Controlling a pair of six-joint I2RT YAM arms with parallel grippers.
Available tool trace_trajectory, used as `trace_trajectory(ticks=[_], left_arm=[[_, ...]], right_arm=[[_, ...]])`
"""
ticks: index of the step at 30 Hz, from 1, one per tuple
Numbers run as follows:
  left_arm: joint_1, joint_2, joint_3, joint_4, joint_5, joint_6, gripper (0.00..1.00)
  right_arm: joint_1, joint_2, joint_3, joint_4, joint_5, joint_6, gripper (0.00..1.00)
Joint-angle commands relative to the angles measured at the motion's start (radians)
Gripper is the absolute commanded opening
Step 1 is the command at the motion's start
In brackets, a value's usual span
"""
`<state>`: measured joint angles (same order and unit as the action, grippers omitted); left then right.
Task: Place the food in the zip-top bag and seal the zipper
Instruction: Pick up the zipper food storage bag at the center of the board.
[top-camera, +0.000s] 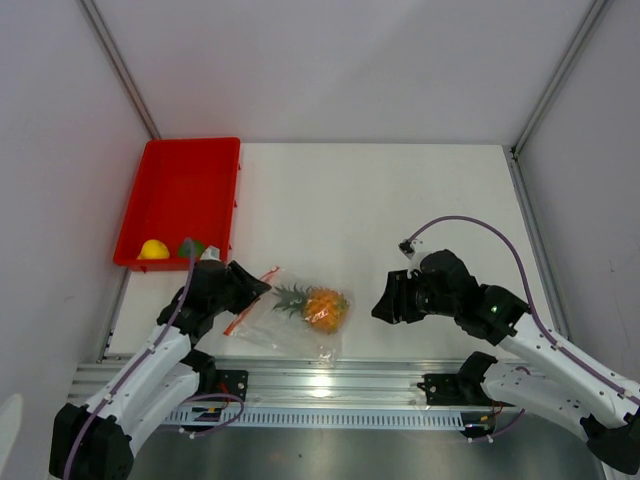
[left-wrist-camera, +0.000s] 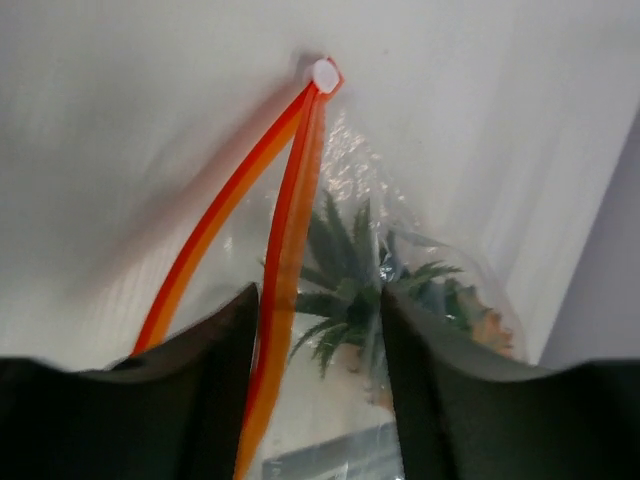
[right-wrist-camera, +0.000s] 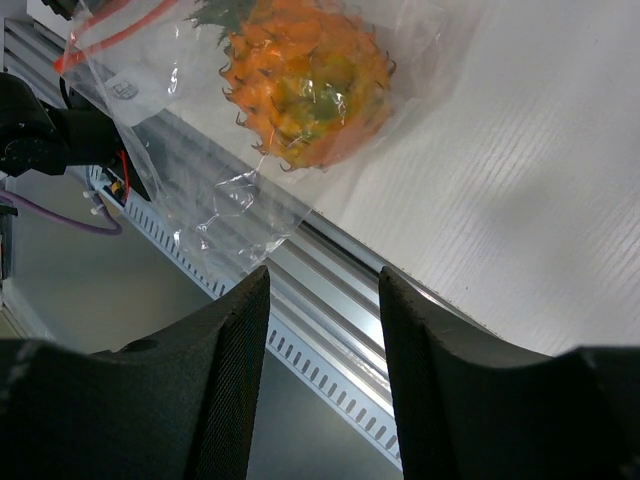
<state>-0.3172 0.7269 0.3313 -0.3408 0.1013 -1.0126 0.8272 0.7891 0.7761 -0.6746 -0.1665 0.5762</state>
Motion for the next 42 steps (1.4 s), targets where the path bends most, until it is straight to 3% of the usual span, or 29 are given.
trace_trajectory(ticks=[1, 3, 4, 6, 16, 23, 31, 42], left_arm=[[0.010, -0.035, -0.006, 0.085, 0.038, 0.009, 0.42], [0.012, -0.064, 0.005, 0.076, 0.026, 0.011, 0.29], [0.012, -0.076, 0.009, 0.069, 0.018, 0.014, 0.15], [0.012, -0.104, 0.031, 0.046, 0.003, 0.025, 0.01], [-0.019, -0.098, 0.225, 0.000, 0.109, 0.163, 0.01], [-0.200, 0.000, 0.409, 0.019, 0.195, 0.325, 0.01], [-0.391, 0.115, 0.528, -0.004, 0.101, 0.424, 0.01], [-0.488, 0.112, 0.537, 0.014, 0.038, 0.447, 0.01]], right_arm=[[-0.003, -0.001, 0.003, 0.026, -0.002, 0.005, 0.50], [-0.003, -0.001, 0.005, 0.026, -0.001, 0.004, 0.50], [-0.003, -0.001, 0.006, 0.027, -0.002, 0.004, 0.50], [-0.002, 0.005, 0.006, 0.030, -0.005, 0.004, 0.50], [-0.002, 0.068, 0.100, 0.017, -0.010, -0.022, 0.50], [-0.013, 0.186, 0.281, -0.022, -0.004, -0.009, 0.50], [-0.112, 0.415, 0.595, -0.223, -0.016, 0.078, 0.54], [-0.166, 0.553, 0.718, -0.263, -0.122, 0.257, 0.55]])
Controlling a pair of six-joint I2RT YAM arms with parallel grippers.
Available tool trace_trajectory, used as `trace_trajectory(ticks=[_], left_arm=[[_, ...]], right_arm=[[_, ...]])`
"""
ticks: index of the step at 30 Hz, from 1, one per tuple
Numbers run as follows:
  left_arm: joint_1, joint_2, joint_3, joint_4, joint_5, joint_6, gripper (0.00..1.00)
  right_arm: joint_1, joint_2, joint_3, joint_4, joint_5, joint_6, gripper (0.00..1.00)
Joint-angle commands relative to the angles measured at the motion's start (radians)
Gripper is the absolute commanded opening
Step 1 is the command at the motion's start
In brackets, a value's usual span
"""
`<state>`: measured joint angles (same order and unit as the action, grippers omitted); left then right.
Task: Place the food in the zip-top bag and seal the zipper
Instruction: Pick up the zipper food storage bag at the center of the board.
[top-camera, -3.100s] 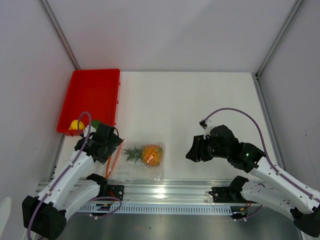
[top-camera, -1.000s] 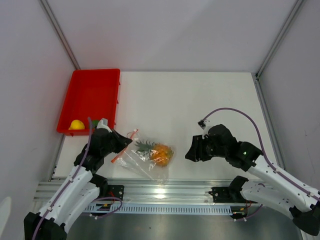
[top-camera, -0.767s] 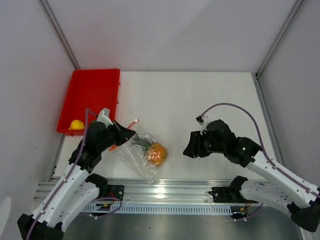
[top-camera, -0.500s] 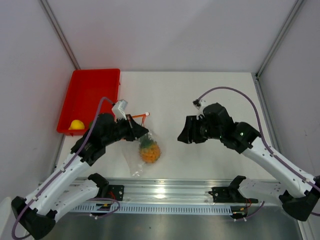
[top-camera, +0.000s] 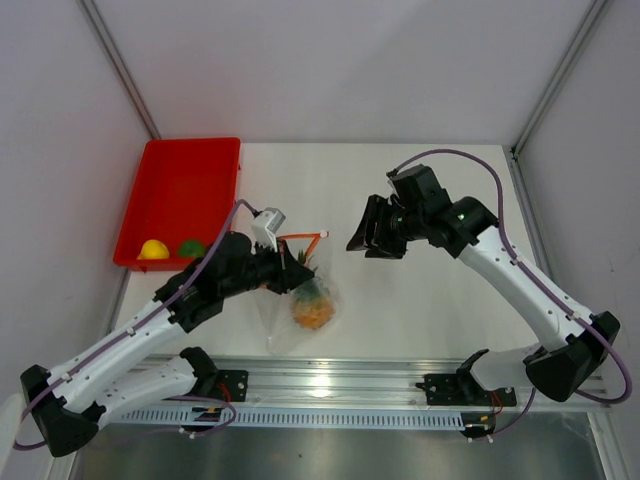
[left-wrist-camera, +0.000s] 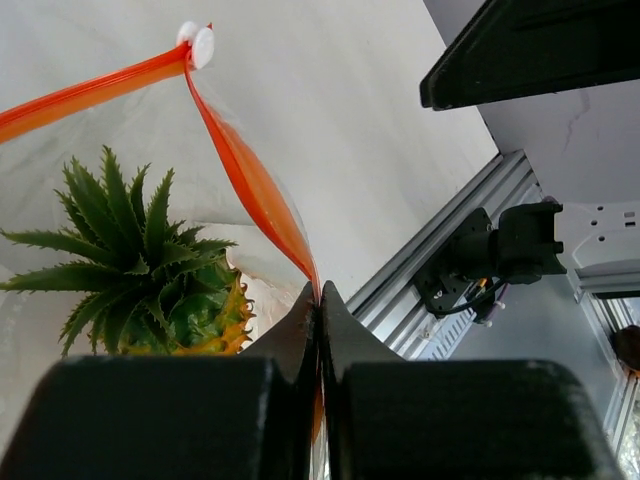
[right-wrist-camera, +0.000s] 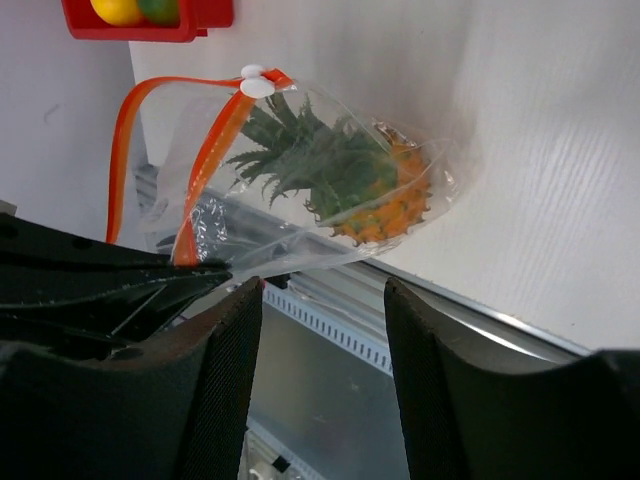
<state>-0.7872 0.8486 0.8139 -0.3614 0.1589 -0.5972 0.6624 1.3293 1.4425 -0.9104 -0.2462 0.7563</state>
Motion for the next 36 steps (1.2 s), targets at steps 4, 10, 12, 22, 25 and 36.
trace_trajectory(ticks=[4, 10, 12, 22, 25, 36], left_arm=[[-0.044, 0.009, 0.077, 0.032, -0.025, 0.040, 0.01], [-0.075, 0.024, 0.099, 0.033, -0.041, 0.046, 0.01], [-0.086, 0.027, 0.102, 0.035, -0.047, 0.048, 0.01], [-0.121, 0.056, 0.103, 0.052, -0.062, 0.054, 0.01], [-0.129, 0.066, 0.099, 0.062, -0.064, 0.054, 0.01], [-0.145, 0.098, 0.114, 0.075, -0.058, 0.063, 0.01]], right_arm=[[0.045, 0.069, 0.120, -0.044, -0.021, 0.101, 0.55], [0.091, 0.166, 0.220, -0.097, 0.010, 0.109, 0.56], [0.103, 0.185, 0.249, -0.111, 0.012, 0.110, 0.57], [0.140, 0.291, 0.319, -0.203, 0.018, 0.069, 0.59], [0.158, 0.300, 0.303, -0.202, 0.016, 0.061, 0.59], [0.187, 0.337, 0.270, -0.193, -0.002, 0.048, 0.54]])
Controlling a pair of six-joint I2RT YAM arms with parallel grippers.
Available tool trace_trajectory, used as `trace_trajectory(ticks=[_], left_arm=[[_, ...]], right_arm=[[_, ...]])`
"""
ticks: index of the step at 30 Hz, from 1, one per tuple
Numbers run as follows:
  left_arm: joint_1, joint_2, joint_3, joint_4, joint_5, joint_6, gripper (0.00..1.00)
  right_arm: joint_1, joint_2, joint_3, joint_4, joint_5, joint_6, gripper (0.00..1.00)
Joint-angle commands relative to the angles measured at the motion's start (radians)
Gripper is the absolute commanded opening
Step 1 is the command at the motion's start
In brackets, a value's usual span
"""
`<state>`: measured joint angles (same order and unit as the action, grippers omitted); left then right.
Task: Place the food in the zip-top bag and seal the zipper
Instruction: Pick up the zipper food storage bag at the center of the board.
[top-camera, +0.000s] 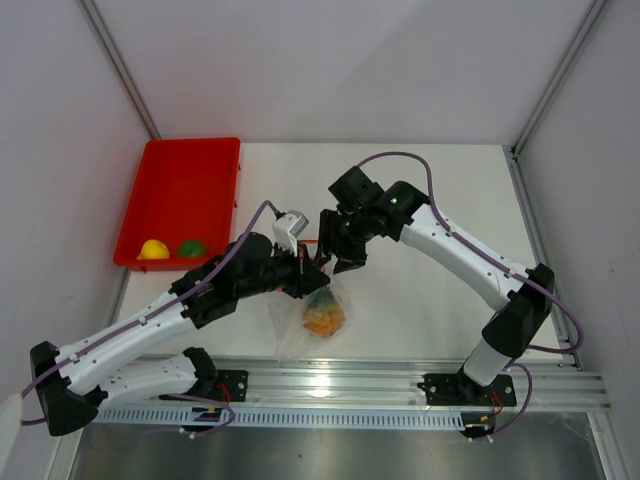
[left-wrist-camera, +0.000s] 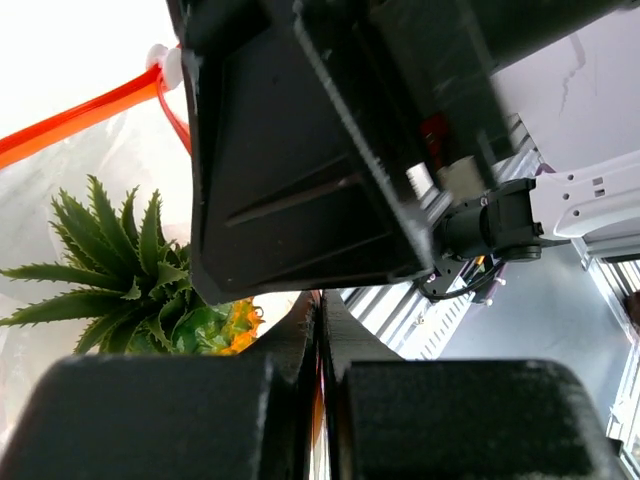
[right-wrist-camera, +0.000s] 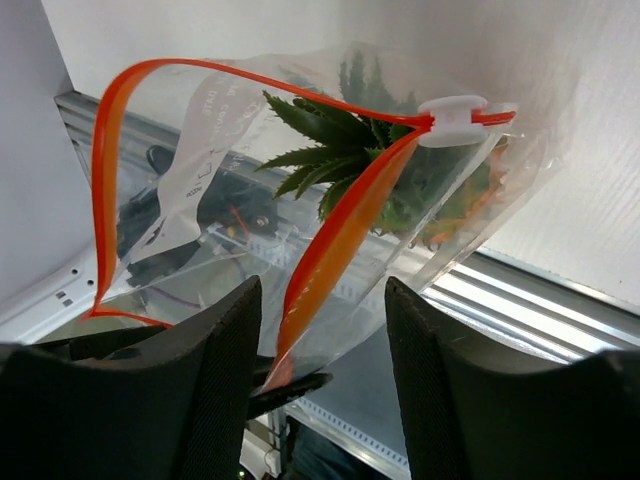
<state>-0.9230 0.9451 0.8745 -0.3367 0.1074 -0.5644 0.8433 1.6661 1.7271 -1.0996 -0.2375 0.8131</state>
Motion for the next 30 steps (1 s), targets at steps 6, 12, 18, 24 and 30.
trace_trajectory(ticks=[6, 12, 18, 24, 30], left_arm=[[-0.011, -0.006, 0.044, 0.038, -0.002, 0.031, 0.01], [-0.011, -0.023, 0.034, 0.022, -0.002, 0.026, 0.01], [-0.011, -0.086, 0.023, -0.007, -0.024, 0.018, 0.37], [0.001, -0.187, 0.069, -0.114, -0.176, 0.031, 0.82], [0.148, -0.212, 0.210, -0.335, -0.362, -0.012, 0.99]], right_arm=[[0.007, -0.068, -0.112, 0.069, 0.035, 0.009, 0.28], [0.007, -0.100, -0.198, 0.139, 0.041, -0.008, 0.00], [0.008, -0.141, -0.195, 0.159, 0.104, -0.051, 0.00], [0.010, -0.163, -0.219, 0.182, 0.115, -0.068, 0.00], [0.014, -0.174, -0.231, 0.208, 0.124, -0.097, 0.00]])
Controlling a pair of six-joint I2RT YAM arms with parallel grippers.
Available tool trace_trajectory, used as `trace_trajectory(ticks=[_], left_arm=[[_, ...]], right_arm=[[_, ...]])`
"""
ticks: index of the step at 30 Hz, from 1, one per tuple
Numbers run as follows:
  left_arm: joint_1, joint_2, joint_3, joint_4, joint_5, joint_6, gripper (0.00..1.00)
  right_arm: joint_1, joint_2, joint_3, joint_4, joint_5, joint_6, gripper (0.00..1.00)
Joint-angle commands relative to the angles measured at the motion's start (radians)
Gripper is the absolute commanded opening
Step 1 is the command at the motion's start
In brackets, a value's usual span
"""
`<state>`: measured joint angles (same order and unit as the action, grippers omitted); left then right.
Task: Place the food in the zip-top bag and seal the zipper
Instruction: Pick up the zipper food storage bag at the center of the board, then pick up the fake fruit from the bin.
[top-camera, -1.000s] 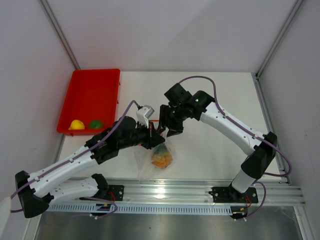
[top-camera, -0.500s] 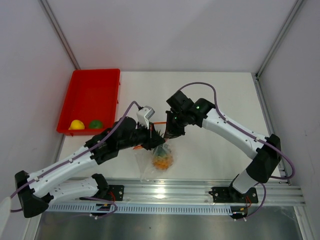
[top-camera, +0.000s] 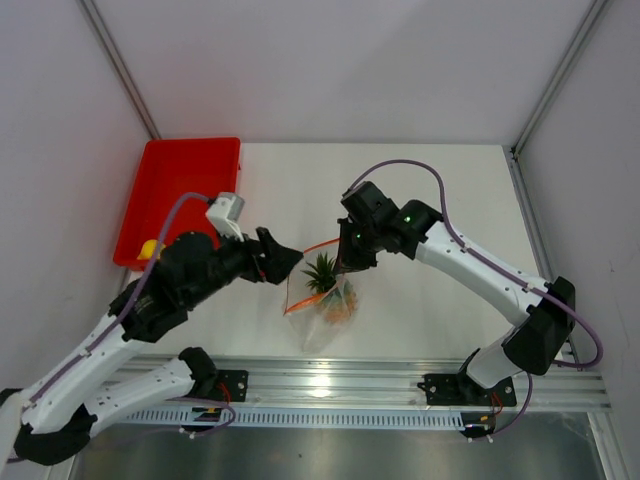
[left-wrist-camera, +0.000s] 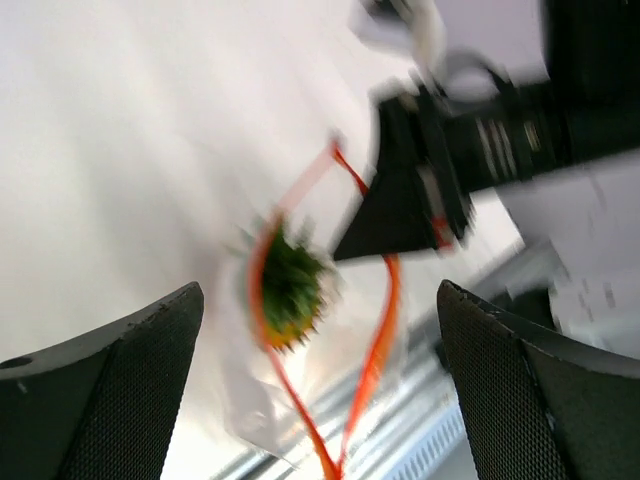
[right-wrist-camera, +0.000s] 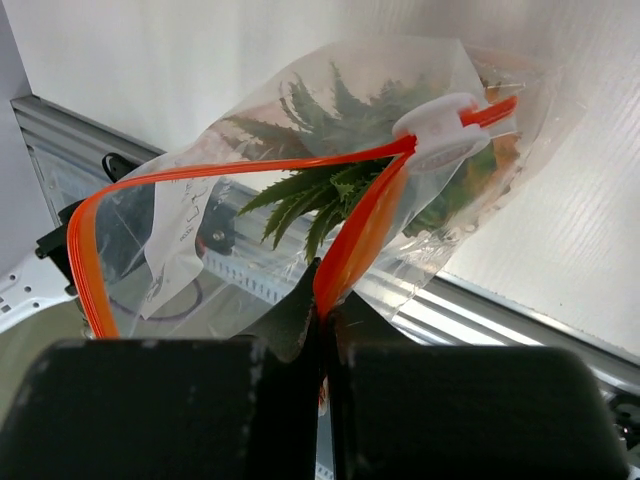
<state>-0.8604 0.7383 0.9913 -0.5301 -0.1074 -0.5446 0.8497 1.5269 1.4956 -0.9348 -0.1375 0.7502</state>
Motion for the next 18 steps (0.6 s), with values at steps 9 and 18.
trace_trajectory(ticks=[9, 18], left_arm=[[0.541, 0.124, 0.162, -0.268, -0.212, -0.175, 0.99], [0.813, 0.383, 0.207, -0.308, -0.262, -0.342, 0.99]], right_arm=[[0.014, -0.056, -0.005, 0.064, 0.019, -0.094, 0.00], [0.011, -0.066, -0.020, 0.063, 0.003, -0.146, 0.00]])
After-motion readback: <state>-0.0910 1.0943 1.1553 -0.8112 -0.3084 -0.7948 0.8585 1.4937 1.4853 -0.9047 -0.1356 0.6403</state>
